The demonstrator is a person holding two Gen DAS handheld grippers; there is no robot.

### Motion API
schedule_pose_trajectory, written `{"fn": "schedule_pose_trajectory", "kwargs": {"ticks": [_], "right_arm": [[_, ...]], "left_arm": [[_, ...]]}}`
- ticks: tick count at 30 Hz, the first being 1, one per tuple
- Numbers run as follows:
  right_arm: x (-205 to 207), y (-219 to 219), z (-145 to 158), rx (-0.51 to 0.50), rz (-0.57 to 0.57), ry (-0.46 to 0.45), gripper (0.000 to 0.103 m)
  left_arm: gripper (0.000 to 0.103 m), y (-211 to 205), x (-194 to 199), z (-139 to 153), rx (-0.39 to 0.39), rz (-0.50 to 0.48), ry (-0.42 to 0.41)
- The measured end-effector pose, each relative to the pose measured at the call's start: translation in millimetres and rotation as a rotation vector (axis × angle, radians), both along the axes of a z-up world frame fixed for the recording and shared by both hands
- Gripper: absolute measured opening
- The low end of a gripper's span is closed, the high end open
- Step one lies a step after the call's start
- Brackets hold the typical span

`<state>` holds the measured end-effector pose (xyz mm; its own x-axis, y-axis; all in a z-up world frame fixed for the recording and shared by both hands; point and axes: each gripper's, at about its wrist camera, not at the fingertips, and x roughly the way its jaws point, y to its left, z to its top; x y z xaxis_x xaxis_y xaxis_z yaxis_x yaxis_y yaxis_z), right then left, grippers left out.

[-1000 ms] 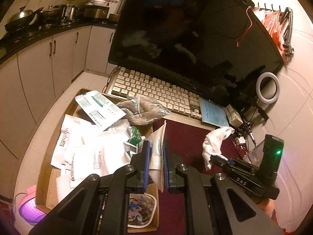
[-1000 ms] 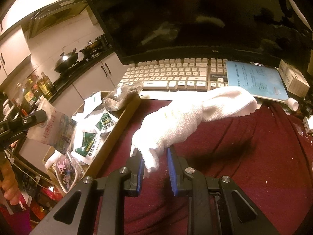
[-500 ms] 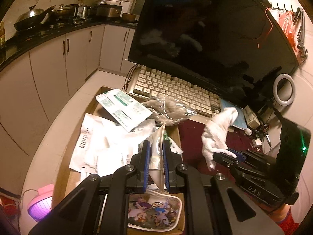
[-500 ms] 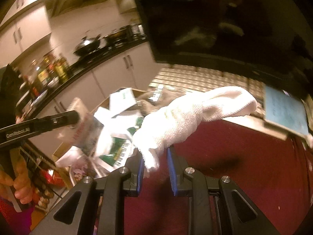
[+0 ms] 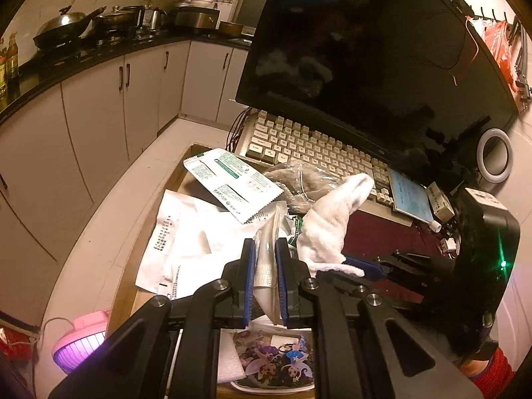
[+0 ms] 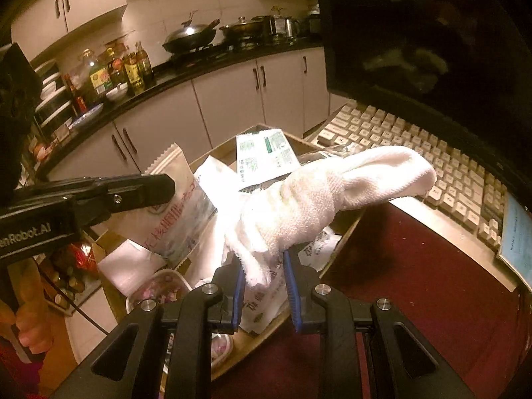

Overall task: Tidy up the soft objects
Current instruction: 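Lower the wipe packet and towel into the tray and open both grippers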

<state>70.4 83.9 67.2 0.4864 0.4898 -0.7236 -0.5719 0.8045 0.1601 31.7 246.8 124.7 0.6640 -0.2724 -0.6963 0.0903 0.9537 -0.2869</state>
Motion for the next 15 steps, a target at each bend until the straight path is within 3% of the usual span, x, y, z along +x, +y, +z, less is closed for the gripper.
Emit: {"fn": "schedule_pose_trajectory", "kwargs": {"ticks": [15], "right_arm": [[10, 16, -13, -0.032, 0.021, 0.015, 0.024]], "left_arm": [[0.012, 2, -1, -2, -0.013, 0.003, 0.006]]}}
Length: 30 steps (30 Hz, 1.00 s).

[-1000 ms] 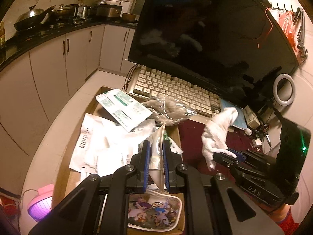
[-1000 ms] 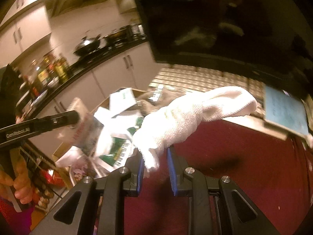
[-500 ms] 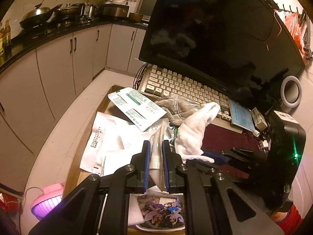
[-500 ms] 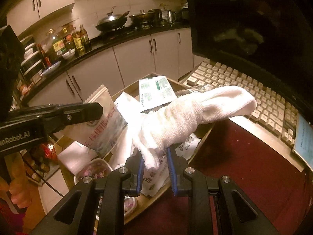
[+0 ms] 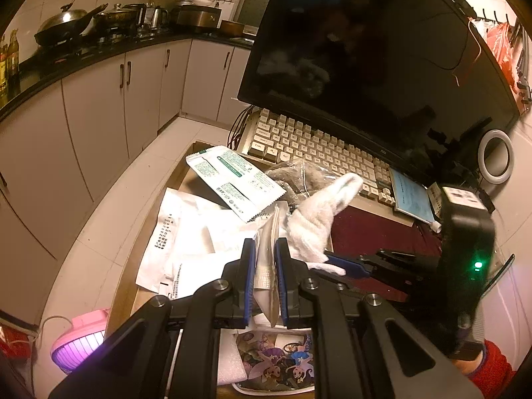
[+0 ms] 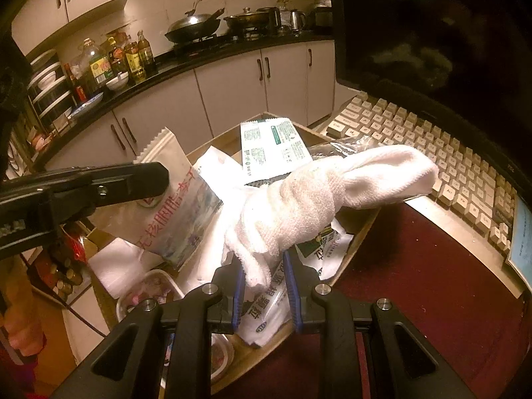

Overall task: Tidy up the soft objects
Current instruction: 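Lower the wipe packet and towel into the tray and open both grippers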

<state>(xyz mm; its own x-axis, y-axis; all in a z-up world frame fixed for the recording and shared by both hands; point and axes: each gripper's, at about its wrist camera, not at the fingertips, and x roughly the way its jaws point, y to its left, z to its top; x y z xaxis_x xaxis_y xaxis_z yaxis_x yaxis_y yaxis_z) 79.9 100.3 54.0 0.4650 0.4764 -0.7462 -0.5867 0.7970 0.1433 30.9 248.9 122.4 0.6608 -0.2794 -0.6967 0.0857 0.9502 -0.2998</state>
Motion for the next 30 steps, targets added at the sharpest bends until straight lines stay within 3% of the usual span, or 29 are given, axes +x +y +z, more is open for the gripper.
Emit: {"fn": "schedule_pose_trajectory", "kwargs": {"ticks": [5, 9, 16, 24, 30], "right_arm": [[8, 7, -7, -0.010, 0.013, 0.000, 0.027], [11, 10, -7, -0.021, 0.019, -0.008, 0.028], [3, 8, -2, -0.012, 0.025, -0.026, 0.058], [-20, -7, 12, -0.005, 0.007, -0.084, 0.088], [-36, -34, 23, 0.022, -0.057, -0.092, 0.095]], "left_arm": [[0.015, 6, -4, -2, -0.027, 0.014, 0.001], [0.039, 11, -10, -6, -0.044, 0.031, 0.006], [0.073, 17, -23, -1, -0.060, 0.065, -0.030], [0.083, 7, -29, 4, -0.022, 0.065, -0.041], [0.086, -8, -43, 12, 0.048, 0.051, -0.099]]}}
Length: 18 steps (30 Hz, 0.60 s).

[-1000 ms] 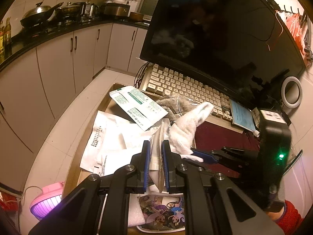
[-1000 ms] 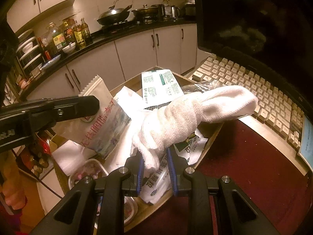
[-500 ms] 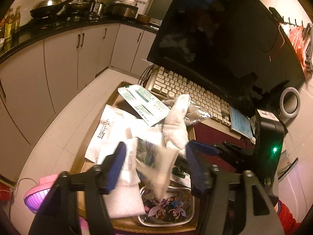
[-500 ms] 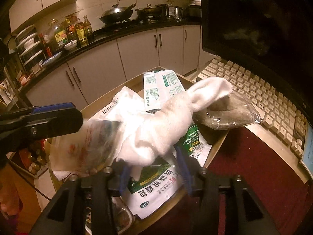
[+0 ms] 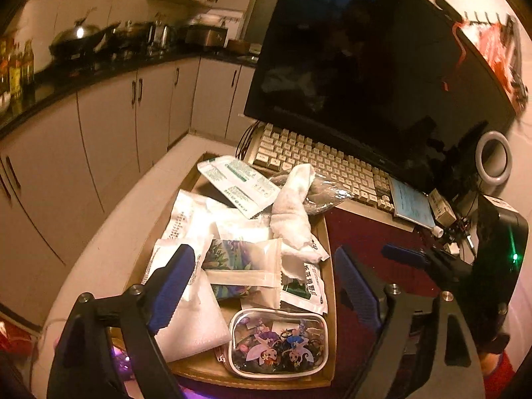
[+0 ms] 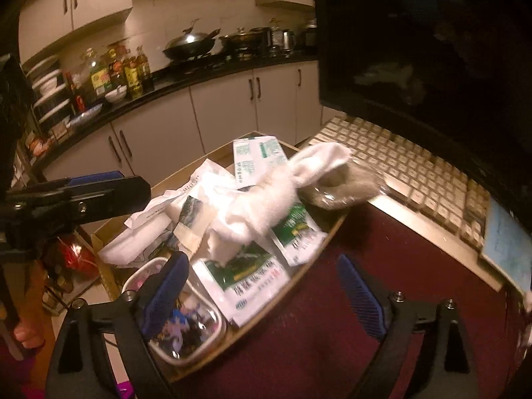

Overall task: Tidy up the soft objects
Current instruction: 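Lower the wipe packet and towel into the tray and open both grippers, then withdraw both open grippers from the tray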

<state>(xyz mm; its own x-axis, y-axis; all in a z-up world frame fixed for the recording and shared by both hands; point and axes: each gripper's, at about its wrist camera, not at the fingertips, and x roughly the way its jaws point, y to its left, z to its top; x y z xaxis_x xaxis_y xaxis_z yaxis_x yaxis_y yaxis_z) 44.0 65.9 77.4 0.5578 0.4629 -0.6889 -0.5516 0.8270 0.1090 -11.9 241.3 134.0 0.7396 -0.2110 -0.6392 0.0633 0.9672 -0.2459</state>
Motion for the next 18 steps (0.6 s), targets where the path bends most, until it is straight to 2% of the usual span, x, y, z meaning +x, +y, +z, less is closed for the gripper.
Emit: {"fn": "schedule_pose_trajectory", "kwargs": {"ticks": [2, 4, 7, 12, 18], "right_arm": [[-7, -13, 0, 0.026, -0.027, 0.018, 0.096], [-13, -24, 0, 0.053, -0.049, 0.037, 0.100], [-27, -43, -3, 0.112, -0.079, 0.069, 0.102], [-47, -58, -18, 0.152, -0.104, 0.127, 0.102], [-57, -55, -31, 0.073, -0.105, 0.117, 0.102]], "left_arm": [[0.088, -4, -13, 6, 0.035, -0.001, -0.044], [0.097, -6, -30, 11, 0.055, -0.005, -0.098], [0.103, -8, -63, 15, 0.078, -0.016, -0.175], [0.103, -20, -82, 1, 0.146, -0.022, -0.132], [0.103, -35, -84, -8, 0.294, 0.069, -0.140]]}}
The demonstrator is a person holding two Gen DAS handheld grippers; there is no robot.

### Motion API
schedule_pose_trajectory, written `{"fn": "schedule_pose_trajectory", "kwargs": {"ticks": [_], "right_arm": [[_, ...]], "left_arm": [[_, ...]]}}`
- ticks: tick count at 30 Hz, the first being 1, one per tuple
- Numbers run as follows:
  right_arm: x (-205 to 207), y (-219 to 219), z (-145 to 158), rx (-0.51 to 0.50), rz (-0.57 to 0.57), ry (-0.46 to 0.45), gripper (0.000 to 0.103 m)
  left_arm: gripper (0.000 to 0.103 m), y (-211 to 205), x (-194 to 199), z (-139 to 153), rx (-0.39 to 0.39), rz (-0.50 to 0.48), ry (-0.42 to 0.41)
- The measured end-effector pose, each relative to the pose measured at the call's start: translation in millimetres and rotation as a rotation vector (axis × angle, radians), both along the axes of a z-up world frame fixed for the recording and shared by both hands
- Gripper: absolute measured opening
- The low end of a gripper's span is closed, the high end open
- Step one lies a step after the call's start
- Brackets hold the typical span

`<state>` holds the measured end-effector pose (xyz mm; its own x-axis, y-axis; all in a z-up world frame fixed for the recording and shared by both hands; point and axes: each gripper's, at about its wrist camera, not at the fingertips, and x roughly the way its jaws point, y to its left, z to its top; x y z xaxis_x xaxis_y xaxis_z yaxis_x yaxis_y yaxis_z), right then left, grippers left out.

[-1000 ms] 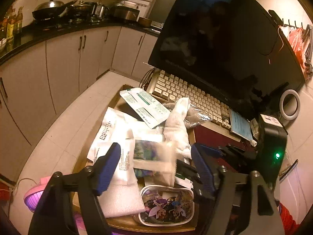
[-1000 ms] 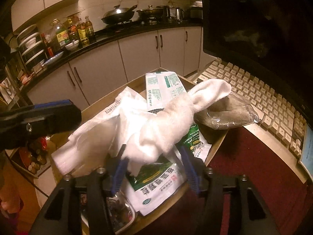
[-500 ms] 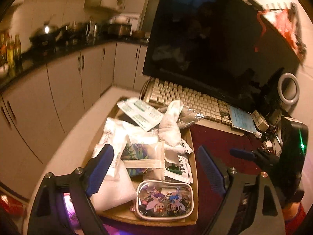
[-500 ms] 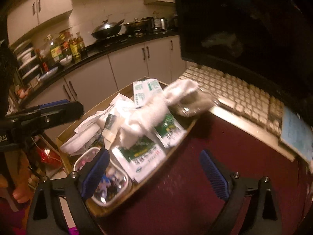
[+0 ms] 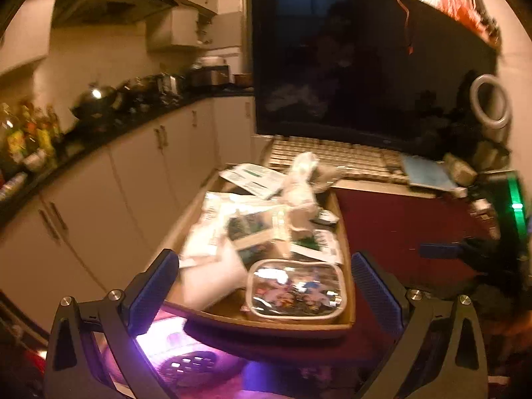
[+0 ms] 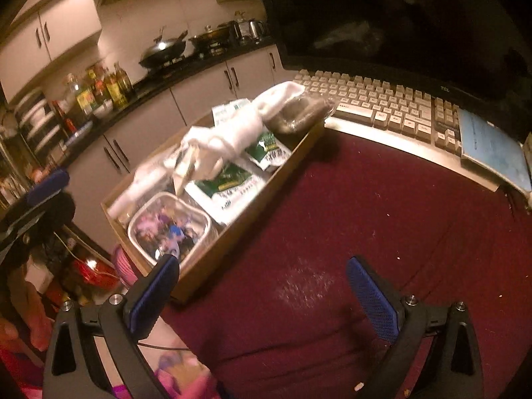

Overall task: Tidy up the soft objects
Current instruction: 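Withdraw both open grippers from the tray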

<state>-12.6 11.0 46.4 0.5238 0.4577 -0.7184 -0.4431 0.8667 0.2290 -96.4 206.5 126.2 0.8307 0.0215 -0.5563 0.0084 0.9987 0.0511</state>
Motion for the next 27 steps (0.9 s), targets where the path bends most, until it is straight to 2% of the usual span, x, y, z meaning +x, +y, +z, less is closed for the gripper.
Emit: {"fn": "schedule_pose_trajectory", "kwargs": {"ticks": [4, 6, 12, 16, 22, 27], "right_arm": [[-8, 3, 5, -0.048, 0.009, -0.044, 0.102], [-13, 3, 9, -0.060, 0.007, -0.069, 0.102], [-22, 0, 12, -0.044, 0.007, -0.071, 0.102], [-26, 0, 11, -0.041, 0.009, -0.068, 0.102], [-28, -1, 12, -0.036, 0.005, -0.070, 0.102], [-27, -5, 11, -0.026, -0.003, -0.067, 0.102]], "left_arm": [[0.103, 0, 1, -3, 0.053, 0.062, 0.003], [0.103, 4, 2, -5, 0.048, 0.089, 0.020], [0.103, 11, 3, -12, 0.008, 0.125, 0.060], [0.103, 12, 6, -17, -0.024, 0.118, 0.092], [0.103, 5, 7, -18, -0.011, 0.110, 0.095], [0.103, -3, 11, -18, -0.041, 0.062, 0.111]]}}
